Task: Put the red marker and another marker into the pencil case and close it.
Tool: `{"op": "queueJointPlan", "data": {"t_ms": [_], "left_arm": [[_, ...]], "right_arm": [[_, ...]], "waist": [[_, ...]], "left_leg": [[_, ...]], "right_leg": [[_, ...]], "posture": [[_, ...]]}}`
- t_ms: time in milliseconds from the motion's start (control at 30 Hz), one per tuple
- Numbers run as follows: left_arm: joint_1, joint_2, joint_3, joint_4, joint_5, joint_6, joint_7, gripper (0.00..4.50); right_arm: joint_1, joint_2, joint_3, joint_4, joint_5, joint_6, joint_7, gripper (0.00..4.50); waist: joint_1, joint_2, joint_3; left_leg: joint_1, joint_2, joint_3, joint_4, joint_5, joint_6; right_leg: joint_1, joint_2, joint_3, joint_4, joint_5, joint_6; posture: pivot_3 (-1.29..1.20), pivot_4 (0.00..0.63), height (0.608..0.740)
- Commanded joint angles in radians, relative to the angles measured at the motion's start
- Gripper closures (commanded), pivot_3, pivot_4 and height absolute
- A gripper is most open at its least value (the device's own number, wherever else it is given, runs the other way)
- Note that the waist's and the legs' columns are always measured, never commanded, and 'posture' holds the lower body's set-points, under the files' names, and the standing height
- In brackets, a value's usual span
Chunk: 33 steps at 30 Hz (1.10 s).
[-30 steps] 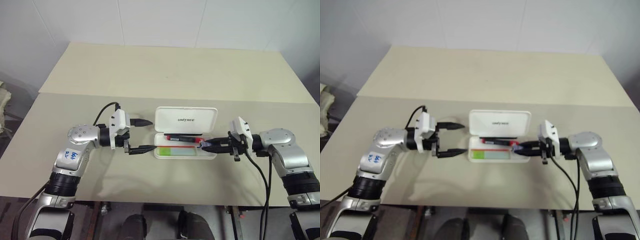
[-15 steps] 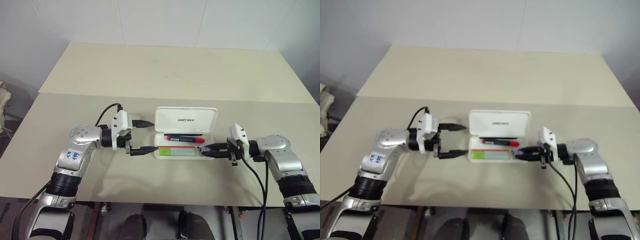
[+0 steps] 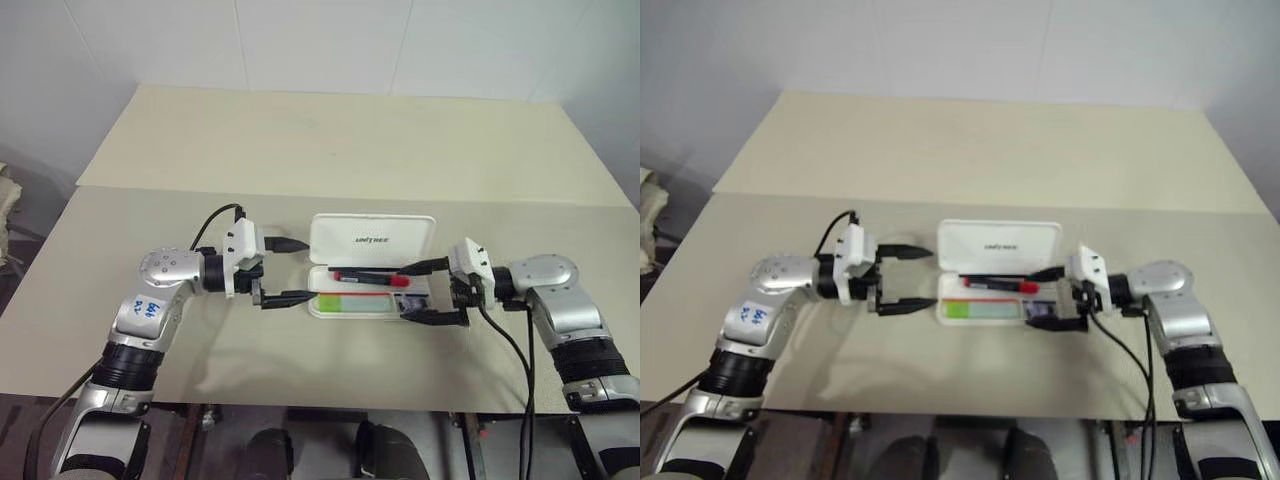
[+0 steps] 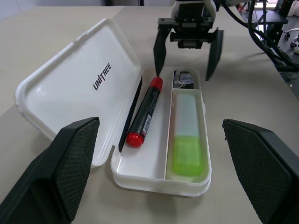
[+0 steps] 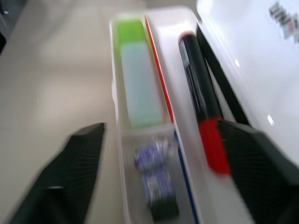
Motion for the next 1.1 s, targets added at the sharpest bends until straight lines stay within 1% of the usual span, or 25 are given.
{"op": "queueJointPlan", "data": {"t_ms": [33, 200, 333, 367, 467, 567, 667, 767, 867, 933, 967, 1000, 1033, 1100], "left_arm": [[-0.023, -0.007, 0.001, -0.001, -0.002, -0.028, -0.009, 0.0], [-0.03, -0.008, 0.01, 0.032, 0.0, -0.056, -0.015, 0.0], [-0.015, 0.007, 0.026, 0.056, 0.01, -0.086, -0.007, 0.0], [-0.011, 0.01, 0.028, 0.057, 0.01, -0.091, -0.005, 0.0], [0.024, 0.039, 0.065, 0.084, 0.012, -0.111, 0.007, 0.0], [0.047, 0.057, 0.093, 0.108, 0.015, -0.127, 0.017, 0.0], [0.049, 0.065, 0.11, 0.143, 0.019, -0.15, 0.021, 0.0], [0.036, 0.06, 0.122, 0.179, 0.024, -0.174, 0.037, 0.0], [0.023, 0.045, 0.138, 0.2, 0.022, -0.196, 0.067, 0.59], [0.013, 0.034, 0.141, 0.209, 0.033, -0.215, 0.093, 1.19], [0.008, 0.029, 0.142, 0.213, 0.039, -0.221, 0.109, 1.6], [0.003, 0.023, 0.144, 0.217, 0.042, -0.225, 0.125, 1.89], [-0.001, 0.018, 0.143, 0.218, 0.042, -0.221, 0.136, 2.32], [-0.006, 0.01, 0.138, 0.217, 0.041, -0.215, 0.147, 2.99]], "right_arm": [[0.019, -0.011, -0.029, -0.123, 0.061, 0.064, -0.003, 0.03], [0.073, -0.054, -0.079, -0.292, 0.144, 0.186, -0.037, 0.03], [0.122, -0.095, -0.16, -0.353, 0.191, 0.237, -0.085, 0.03], [0.131, -0.099, -0.174, -0.36, 0.198, 0.243, -0.094, 0.03], [0.203, -0.146, -0.29, -0.357, 0.208, 0.244, -0.138, 0.03], [0.282, -0.185, -0.375, -0.344, 0.202, 0.225, -0.16, 0.03], [0.357, -0.208, -0.429, -0.32, 0.179, 0.187, -0.171, 0.03], [0.389, -0.205, -0.473, -0.295, 0.172, 0.159, -0.209, 0.03], [0.407, -0.195, -0.498, -0.294, 0.178, 0.147, -0.246, 0.0], [0.417, -0.188, -0.501, -0.306, 0.185, 0.147, -0.262, 0.0], [0.421, -0.184, -0.502, -0.312, 0.187, 0.147, -0.27, 0.0], [0.424, -0.18, -0.502, -0.317, 0.186, 0.144, -0.28, 0.0], [0.426, -0.172, -0.502, -0.323, 0.189, 0.146, -0.294, 0.0], [0.426, -0.159, -0.503, -0.331, 0.191, 0.146, -0.315, 0.0]], "waist": [[0.001, 0.0, 0.0], [0.004, 0.0, 0.0], [0.003, 0.0, 0.0], [0.003, 0.0, 0.0], [0.002, 0.0, 0.0], [0.003, 0.0, 0.0], [0.004, 0.0, 0.0], [0.002, 0.0, 0.0], [0.001, 0.0, 0.0], [0.001, 0.0, 0.0], [0.001, 0.0, 0.0], [0.001, 0.0, 0.0], [0.002, 0.0, 0.0], [0.003, 0.0, 0.0]], "left_leg": [[0.0, 0.0, 0.0, 0.0, 0.0, 0.0], [0.0, 0.0, -0.001, 0.0, 0.0, 0.0], [0.0, 0.0, 0.0, 0.0, 0.0, 0.0], [0.0, 0.0, -0.001, 0.0, 0.0, 0.0], [0.0, 0.0, 0.0, 0.0, 0.0, 0.0], [0.0, 0.0, 0.0, -0.001, 0.0, 0.0], [0.0, 0.0, 0.0, -0.001, 0.0, 0.0], [0.0, 0.0, 0.0, -0.001, 0.0, 0.0], [0.0, 0.0, 0.001, -0.001, 0.0, 0.0], [0.001, 0.0, 0.001, -0.001, 0.0, 0.0], [0.001, 0.0, 0.001, -0.001, 0.0, 0.0], [0.001, 0.0, 0.001, -0.001, 0.0, 0.0], [0.001, 0.0, 0.001, -0.001, 0.0, 0.0], [0.001, 0.0, 0.001, -0.001, 0.0, 0.0]], "right_leg": [[0.0, 0.0, 0.0, 0.0, 0.0, 0.0], [0.0, 0.0, 0.0, 0.0, 0.0, 0.0], [0.0, 0.0, 0.0, 0.0, 0.0, 0.0], [0.0, 0.0, 0.0, 0.0, 0.0, 0.0], [0.0, 0.0, 0.0, 0.0, 0.0, 0.0], [0.0, 0.0, 0.0, 0.0, 0.0, 0.0], [0.0, 0.0, 0.0, -0.001, 0.0, 0.0], [0.0, 0.0, 0.0, -0.001, 0.0, 0.0], [0.0, 0.0, 0.0, -0.001, 0.0, 0.0], [0.001, 0.0, 0.0, 0.0, 0.0, 0.0], [0.001, 0.0, 0.0, 0.0, 0.0, 0.0], [0.001, 0.0, 0.0, 0.0, 0.0, 0.0], [0.001, 0.0, 0.0, 0.0, 0.0, 0.0], [0.001, 0.0, 0.0, 0.0, 0.0, 0.0]], "posture": [[0.0, 0.15, 0.74], [0.0, 0.15, 0.74], [0.0, 0.15, 0.74], [0.0, 0.15, 0.74], [0.0, 0.15, 0.74], [0.0, 0.15, 0.74], [0.0, 0.15, 0.74], [0.0, 0.15, 0.74], [0.0, 0.15, 0.74], [0.0, 0.15, 0.74], [0.0, 0.15, 0.74], [0.0, 0.15, 0.74], [0.0, 0.15, 0.74], [0.0, 0.15, 0.74]]}}
